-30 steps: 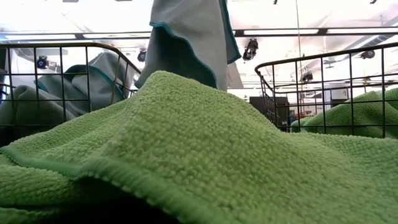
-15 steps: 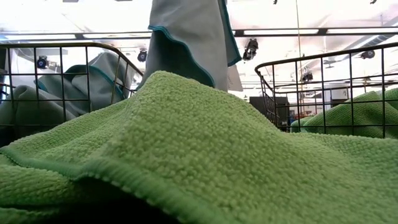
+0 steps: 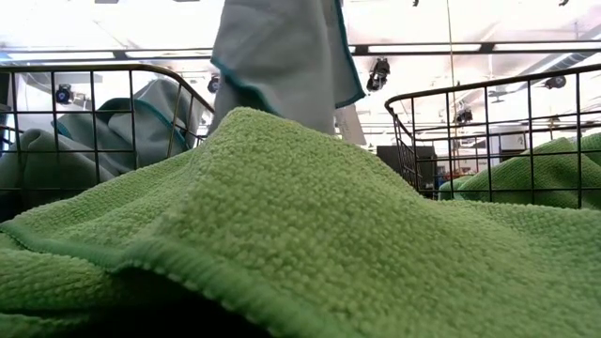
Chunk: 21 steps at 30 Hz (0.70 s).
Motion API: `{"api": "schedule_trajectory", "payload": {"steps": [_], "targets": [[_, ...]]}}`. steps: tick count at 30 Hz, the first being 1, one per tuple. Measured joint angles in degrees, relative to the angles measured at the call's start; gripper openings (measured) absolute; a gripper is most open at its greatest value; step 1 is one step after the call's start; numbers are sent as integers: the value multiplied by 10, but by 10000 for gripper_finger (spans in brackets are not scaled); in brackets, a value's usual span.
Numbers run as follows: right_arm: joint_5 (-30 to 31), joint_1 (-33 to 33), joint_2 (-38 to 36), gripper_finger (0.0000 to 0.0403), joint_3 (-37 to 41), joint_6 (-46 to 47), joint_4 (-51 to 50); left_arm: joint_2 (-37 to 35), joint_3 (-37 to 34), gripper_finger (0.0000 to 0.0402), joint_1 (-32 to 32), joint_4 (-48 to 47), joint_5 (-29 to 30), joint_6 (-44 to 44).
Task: Sort microfiber towel by color & place in baskets
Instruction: Put the blue microfiber towel into the left wire basket
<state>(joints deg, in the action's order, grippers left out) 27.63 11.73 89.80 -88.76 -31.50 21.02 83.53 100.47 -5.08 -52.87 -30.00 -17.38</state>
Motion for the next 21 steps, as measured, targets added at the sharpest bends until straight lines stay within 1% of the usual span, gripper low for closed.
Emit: {"api": "schedule_trajectory", "payload": {"steps": [3, 5, 10, 16, 21], "targets": [[10, 0, -8, 17, 0, 23, -25, -6, 0, 0, 0, -2, 0, 1], [10, 0, -21, 30, 0, 44, -50, -10, 0, 0, 0, -7, 1, 1], [10, 0, -50, 82, 0, 101, -104, -15, 0, 0, 0, -14, 8, 1], [11, 1, -84, 147, 0, 172, -191, -26, 0, 0, 0, -38, 58, 4], [10, 1, -94, 175, 0, 248, -286, -52, 0, 0, 0, -57, 117, 24]]}}
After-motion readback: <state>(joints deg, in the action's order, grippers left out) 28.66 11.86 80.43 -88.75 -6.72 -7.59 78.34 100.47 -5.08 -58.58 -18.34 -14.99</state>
